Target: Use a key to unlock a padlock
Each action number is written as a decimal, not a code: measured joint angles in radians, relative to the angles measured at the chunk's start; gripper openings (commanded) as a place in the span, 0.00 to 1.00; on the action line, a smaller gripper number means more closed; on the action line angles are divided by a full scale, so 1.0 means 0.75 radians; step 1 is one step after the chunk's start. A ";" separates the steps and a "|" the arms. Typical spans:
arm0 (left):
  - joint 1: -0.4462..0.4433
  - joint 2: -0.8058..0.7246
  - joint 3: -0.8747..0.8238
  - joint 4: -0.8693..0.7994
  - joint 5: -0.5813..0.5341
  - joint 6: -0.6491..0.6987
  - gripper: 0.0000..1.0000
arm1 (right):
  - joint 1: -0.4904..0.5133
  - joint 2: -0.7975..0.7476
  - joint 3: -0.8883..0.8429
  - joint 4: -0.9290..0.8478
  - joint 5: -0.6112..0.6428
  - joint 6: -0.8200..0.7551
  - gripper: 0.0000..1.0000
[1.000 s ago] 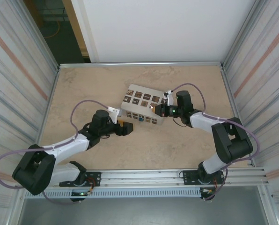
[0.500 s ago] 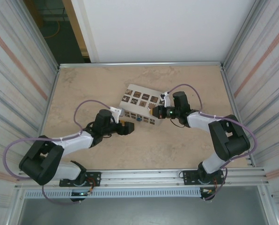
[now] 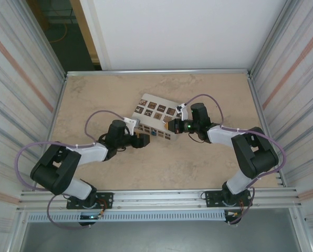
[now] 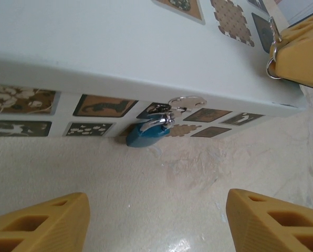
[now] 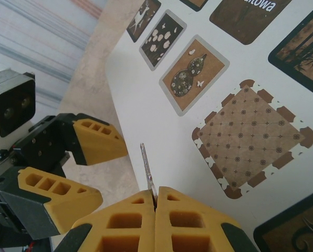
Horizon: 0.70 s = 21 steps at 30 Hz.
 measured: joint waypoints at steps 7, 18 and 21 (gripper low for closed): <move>0.000 0.110 0.046 0.054 0.013 0.073 0.70 | 0.001 0.000 0.000 -0.001 0.001 -0.001 0.00; -0.016 0.290 0.137 0.123 0.023 0.103 0.65 | 0.003 0.000 0.000 -0.001 0.006 -0.001 0.00; -0.024 0.325 0.158 0.136 0.021 0.103 0.65 | 0.003 0.000 0.000 -0.001 0.005 -0.001 0.00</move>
